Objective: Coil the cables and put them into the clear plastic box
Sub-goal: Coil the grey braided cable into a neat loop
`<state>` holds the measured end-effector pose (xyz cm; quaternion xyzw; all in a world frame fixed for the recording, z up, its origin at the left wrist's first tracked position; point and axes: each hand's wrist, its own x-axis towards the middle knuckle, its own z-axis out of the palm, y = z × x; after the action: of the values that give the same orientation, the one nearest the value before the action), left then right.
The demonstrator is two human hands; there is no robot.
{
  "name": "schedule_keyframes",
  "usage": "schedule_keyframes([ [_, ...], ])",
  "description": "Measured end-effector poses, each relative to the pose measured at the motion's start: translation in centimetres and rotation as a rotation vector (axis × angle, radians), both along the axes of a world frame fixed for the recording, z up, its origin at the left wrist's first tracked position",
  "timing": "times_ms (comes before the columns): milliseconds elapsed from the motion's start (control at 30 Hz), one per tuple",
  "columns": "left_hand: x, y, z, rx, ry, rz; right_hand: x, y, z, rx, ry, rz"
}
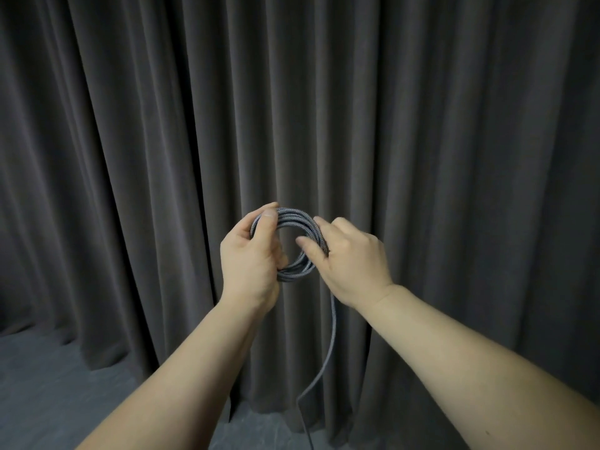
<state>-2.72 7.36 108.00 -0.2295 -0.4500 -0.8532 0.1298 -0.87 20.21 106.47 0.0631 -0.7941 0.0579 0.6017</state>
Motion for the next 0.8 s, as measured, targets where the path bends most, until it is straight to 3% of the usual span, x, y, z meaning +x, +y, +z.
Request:
schedule_keyframes([
  [133,0.1,0.3,0.0,-0.079,0.059,0.008,0.5,-0.8,0.7,-0.049,-0.23,-0.041],
  [267,0.2,0.8,-0.3,-0.093,0.067,-0.001,1.2,-0.7,1.0,-0.183,-0.399,0.229],
  [400,-0.3,1.0,-0.2,-0.034,0.034,-0.011,0.5,-1.9,0.1,-0.42,-0.392,0.466],
  [500,-0.2,1.1,-0.4,-0.051,0.069,-0.043,0.2,-2.0,0.0,-0.429,-0.297,0.447],
  [633,0.1,1.2,-0.2,-0.227,0.171,0.048,-0.1,-1.2,1.4,-0.485,-0.228,0.403],
  [800,0.3,1.1,-0.4,-0.237,0.17,0.067,-0.1,-0.9,1.6,-0.438,-0.322,0.397],
])
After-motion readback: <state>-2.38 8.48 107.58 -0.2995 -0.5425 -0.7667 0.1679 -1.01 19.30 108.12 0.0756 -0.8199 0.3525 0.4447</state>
